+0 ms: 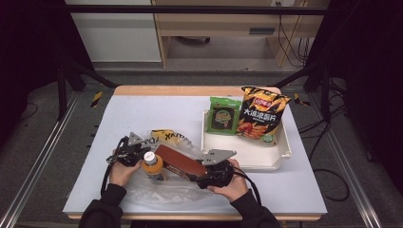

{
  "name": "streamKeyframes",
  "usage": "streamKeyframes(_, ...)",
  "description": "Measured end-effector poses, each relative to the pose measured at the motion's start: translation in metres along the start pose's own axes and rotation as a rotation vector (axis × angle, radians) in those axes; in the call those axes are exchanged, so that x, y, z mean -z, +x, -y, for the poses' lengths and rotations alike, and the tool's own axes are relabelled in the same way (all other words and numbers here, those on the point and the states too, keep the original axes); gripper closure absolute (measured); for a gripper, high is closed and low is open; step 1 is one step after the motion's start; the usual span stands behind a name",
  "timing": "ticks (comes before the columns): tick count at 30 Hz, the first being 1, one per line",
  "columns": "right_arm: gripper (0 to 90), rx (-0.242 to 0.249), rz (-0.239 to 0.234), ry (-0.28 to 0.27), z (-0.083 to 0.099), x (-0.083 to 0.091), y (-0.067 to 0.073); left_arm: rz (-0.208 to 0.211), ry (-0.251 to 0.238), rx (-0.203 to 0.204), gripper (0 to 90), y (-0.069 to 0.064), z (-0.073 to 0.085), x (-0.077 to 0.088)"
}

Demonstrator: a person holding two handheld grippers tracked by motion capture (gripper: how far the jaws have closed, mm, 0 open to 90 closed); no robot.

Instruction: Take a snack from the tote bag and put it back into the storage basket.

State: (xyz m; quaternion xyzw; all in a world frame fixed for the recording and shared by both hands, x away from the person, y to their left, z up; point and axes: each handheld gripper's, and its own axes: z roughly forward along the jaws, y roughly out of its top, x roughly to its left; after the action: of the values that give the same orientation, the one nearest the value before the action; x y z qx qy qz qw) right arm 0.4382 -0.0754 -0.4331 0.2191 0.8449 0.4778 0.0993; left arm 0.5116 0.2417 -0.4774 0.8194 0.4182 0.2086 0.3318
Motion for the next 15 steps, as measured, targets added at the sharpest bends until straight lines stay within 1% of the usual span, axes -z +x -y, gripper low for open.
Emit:
streamKeyframes(2,44.2,-0.007,0.006,-0.030,-0.003,0.004,-0.001,0.001,0.001,-0.002,90.0,0.000,0.000,0.000)
streamKeyframes(5,44.2,-0.002,0.016,-0.045,-0.009,0.005,0.001,0.000,-0.006,-0.001,90.0,0.000,0.000,0.001)
streamKeyframes(10,44.1,-0.007,0.025,-0.058,-0.017,0.003,0.001,0.018,-0.045,0.004,90.0,0.000,0.000,0.008)
streamKeyframes(13,44.0,-0.017,0.035,-0.078,-0.025,0.003,0.000,0.019,-0.050,-0.002,90.0,-0.001,0.000,0.010)
streamKeyframes(15,44.0,-0.017,0.044,-0.091,-0.031,0.003,0.000,0.021,-0.056,0.001,90.0,-0.001,0.000,0.011)
